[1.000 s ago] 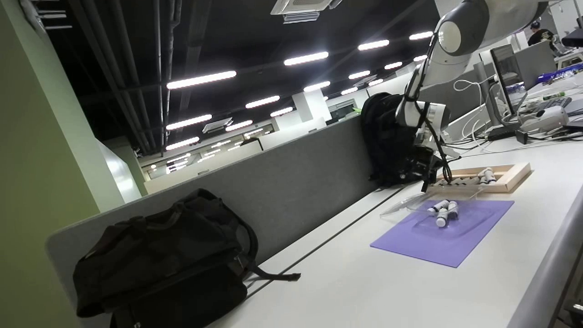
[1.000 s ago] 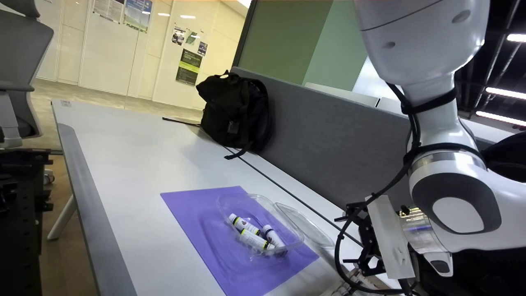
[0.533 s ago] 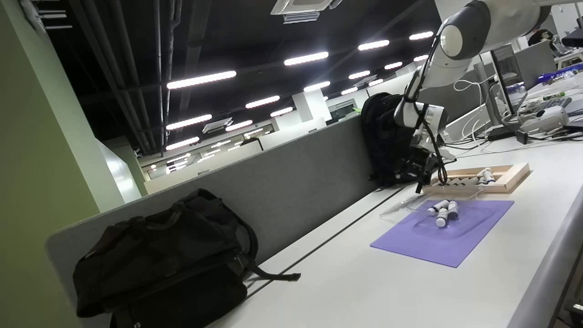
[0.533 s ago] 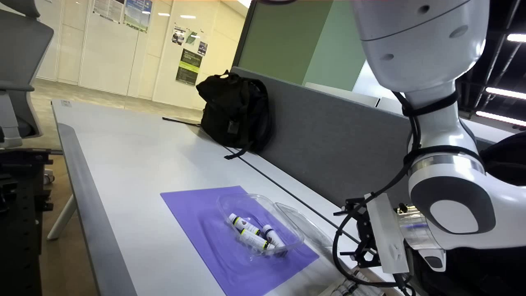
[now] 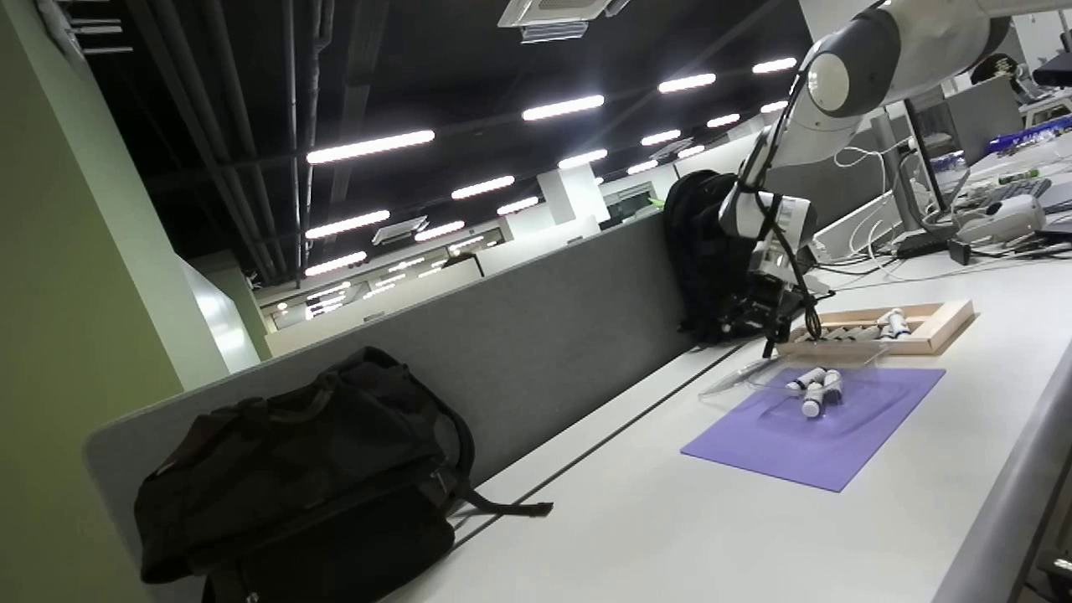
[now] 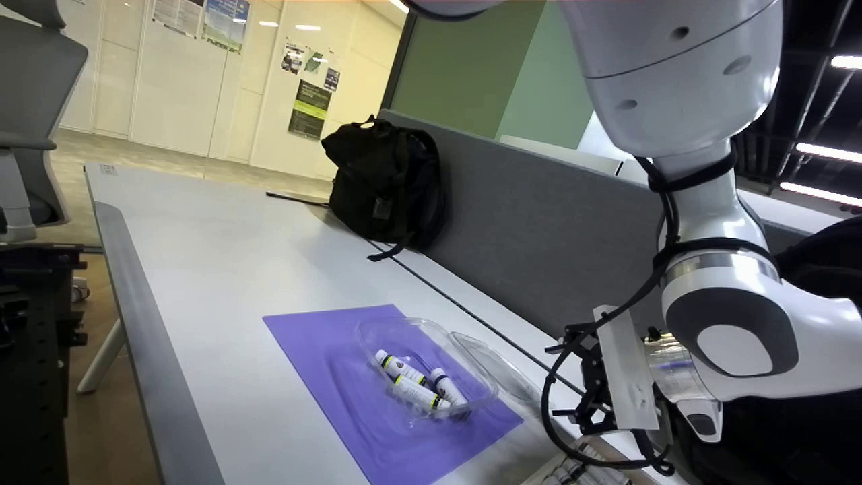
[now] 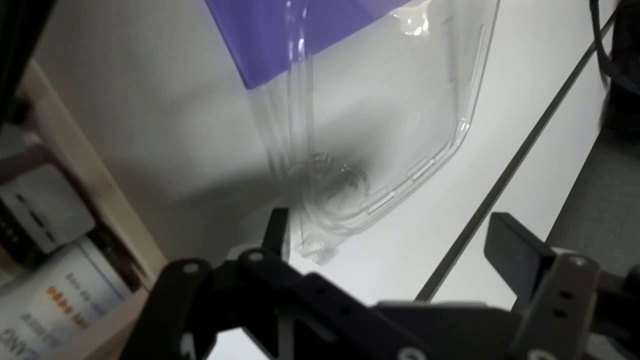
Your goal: Close the bowl by flipping its lid down to the left from the table
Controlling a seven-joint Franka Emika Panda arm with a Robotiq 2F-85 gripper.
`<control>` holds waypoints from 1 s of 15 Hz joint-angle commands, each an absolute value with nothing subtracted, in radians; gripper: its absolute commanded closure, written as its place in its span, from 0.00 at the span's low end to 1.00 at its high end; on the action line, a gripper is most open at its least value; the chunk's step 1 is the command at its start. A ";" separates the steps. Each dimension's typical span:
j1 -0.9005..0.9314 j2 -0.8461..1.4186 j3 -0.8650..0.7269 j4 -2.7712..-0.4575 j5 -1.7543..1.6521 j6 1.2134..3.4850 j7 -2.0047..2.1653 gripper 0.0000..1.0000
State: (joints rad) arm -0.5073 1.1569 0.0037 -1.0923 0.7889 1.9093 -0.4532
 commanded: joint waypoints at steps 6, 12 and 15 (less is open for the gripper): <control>-0.470 1.214 0.000 -0.983 0.681 1.885 -0.237 0.00; -0.405 1.200 -0.060 -0.986 0.640 1.908 -0.167 0.00; -0.371 1.189 -0.087 -0.994 0.611 1.920 -0.136 0.00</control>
